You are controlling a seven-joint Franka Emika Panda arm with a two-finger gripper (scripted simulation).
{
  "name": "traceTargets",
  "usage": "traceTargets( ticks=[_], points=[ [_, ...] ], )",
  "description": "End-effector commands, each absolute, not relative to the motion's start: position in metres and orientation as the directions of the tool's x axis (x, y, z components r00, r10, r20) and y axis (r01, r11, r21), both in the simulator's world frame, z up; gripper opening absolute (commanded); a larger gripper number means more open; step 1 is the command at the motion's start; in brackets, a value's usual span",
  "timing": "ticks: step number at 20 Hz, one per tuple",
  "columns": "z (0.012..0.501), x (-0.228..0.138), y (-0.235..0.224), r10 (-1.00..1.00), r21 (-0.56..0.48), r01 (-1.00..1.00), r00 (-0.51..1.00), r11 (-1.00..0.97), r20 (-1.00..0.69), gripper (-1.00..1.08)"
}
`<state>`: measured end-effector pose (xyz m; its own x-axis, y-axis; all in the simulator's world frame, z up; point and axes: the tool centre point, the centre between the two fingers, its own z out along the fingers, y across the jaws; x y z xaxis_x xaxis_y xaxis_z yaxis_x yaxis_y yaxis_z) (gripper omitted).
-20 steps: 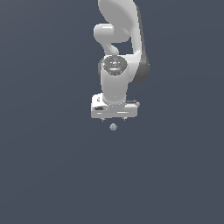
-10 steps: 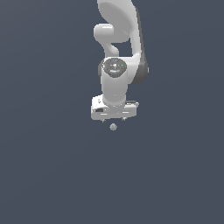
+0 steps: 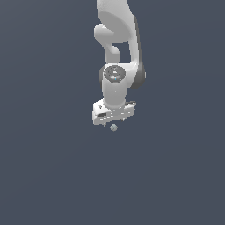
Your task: Pick up the object and move it to a goal position.
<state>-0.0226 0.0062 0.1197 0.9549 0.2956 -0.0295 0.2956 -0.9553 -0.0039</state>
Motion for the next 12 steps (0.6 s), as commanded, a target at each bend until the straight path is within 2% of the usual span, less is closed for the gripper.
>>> traceTargets(
  ticks=[1, 12],
  points=[
    [0.110, -0.027, 0.006, 0.363, -0.003, 0.363, 0.932, -0.932, -0.024, 1.00],
    [0.079, -0.043, 0.007, 0.574, -0.001, 0.574, 0.819, -0.819, -0.005, 1.00]
  ],
)
